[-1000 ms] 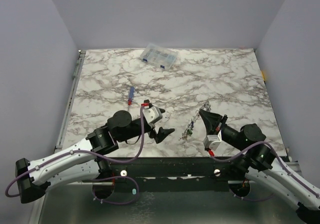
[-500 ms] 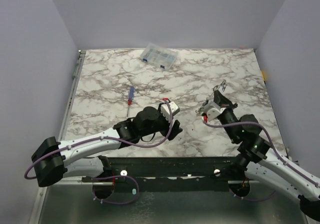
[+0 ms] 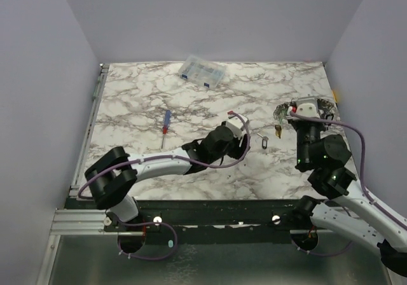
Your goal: Put the keys on the keyring
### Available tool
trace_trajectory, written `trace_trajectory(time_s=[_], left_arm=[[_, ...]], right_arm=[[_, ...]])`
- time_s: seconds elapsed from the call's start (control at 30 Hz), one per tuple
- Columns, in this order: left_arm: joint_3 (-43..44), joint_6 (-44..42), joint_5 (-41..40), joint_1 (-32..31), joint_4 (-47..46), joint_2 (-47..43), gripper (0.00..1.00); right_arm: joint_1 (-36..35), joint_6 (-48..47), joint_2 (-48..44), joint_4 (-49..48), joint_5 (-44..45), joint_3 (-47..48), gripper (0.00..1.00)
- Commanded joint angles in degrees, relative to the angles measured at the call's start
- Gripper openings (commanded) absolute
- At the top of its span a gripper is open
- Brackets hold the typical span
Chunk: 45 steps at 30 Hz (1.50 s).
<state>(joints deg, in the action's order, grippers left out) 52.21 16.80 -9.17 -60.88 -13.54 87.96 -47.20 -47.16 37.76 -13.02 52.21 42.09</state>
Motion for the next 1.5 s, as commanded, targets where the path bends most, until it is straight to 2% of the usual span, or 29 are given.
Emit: trace_trajectory(time_s=[0.0, 0.1, 0.3, 0.37, 0.47, 0.77, 1.1, 1.33, 1.47], left_arm=[[8.13, 3.4, -7.92, -0.57, -2.24, 9.27, 0.64], [14.34, 2.26, -8.09, -0.56, -1.38, 16.35, 0.63], [31.0, -0.28, -7.77, -0.55, 6.93, 30.32, 0.53], [35.67, -0.44, -7.54, -0.75, 9.26, 33.84, 0.48], [40.84, -0.83, -9.62, -1.14, 12.54, 37.76, 0.45], [48.1, -1.86, -12.78, -1.93, 16.55, 44.82, 0.44], [56.17, -3.57, -18.81, -3.35, 20.86, 50.54, 0.44], [59.25, -3.42, -20.68, -3.39, 23.66, 53.36, 0.37], [58.02, -2.55, -20.39, -3.37, 23.81, 53.78, 0.29]], right_arm=[[-0.16, 13.35, 0.39, 7.51, 4.89, 7.05, 0.0], [-0.08, 20.45, 1.9, 16.56, 4.76, 12.5, 0.0], [-0.08, 22.45, 0.75, 18.13, 3.12, 18.69, 0.0], [-0.08, 22.94, 0.74, 19.64, 3.07, 20.41, 0.0], [-0.08, 22.47, 0.22, 20.39, 3.15, 20.65, 0.0], [-0.09, 18.13, -1.5, 17.1, 3.22, 22.74, 0.0], [-0.07, 19.87, -2.29, 19.55, 1.83, 21.8, 0.0], [-0.07, 20.6, -2.5, 21.38, 1.43, 22.23, 0.0], [-0.06, 20.92, -2.6, 21.89, 1.32, 22.34, 0.0]])
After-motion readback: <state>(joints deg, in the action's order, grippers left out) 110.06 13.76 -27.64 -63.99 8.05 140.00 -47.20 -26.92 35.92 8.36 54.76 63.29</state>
